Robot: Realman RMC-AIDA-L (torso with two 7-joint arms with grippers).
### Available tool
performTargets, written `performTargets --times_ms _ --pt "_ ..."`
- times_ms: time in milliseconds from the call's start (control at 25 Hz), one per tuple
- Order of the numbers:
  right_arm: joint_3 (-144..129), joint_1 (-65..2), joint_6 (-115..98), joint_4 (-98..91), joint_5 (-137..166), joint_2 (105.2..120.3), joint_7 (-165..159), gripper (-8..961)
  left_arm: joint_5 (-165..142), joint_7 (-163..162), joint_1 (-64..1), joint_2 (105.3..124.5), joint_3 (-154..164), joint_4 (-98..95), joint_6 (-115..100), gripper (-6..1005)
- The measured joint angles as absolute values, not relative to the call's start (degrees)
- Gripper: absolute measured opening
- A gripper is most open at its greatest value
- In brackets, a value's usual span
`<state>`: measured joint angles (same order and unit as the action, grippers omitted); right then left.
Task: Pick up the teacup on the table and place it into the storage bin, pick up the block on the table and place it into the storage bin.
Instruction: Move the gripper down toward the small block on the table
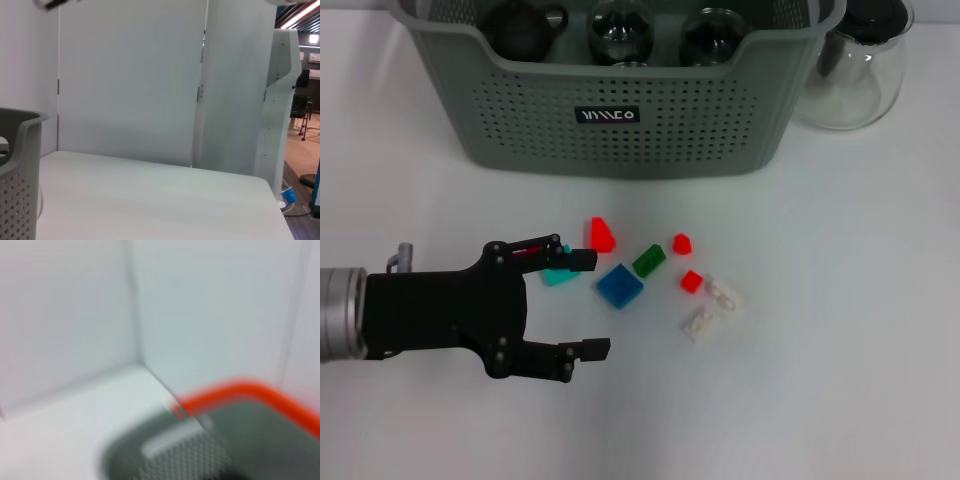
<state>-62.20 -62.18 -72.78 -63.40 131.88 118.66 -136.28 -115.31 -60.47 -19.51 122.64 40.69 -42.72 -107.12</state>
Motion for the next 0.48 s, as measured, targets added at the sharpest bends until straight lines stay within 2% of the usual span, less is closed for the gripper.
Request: performTargets --times_ms 160,360,480 --pt "-60.1 -55.0 -82.1 -73.9 117.9 117.07 -132.8 769 -115.3 -60.5 -19.5 122.53 40.7 -42.7 -107.1 886" --pt "-58.7 -48.3 -95.1 -78.5 109.4 114.63 -130.7 764 -115.3 -60.5 -19.5 122.51 40.7 -42.7 -106.9 886" --pt "-59.0 -45.8 -103.4 -78.8 110.9 113.87 -130.3 757 -115.6 -60.5 -19.7 122.41 40.7 -42.7 -106.8 886"
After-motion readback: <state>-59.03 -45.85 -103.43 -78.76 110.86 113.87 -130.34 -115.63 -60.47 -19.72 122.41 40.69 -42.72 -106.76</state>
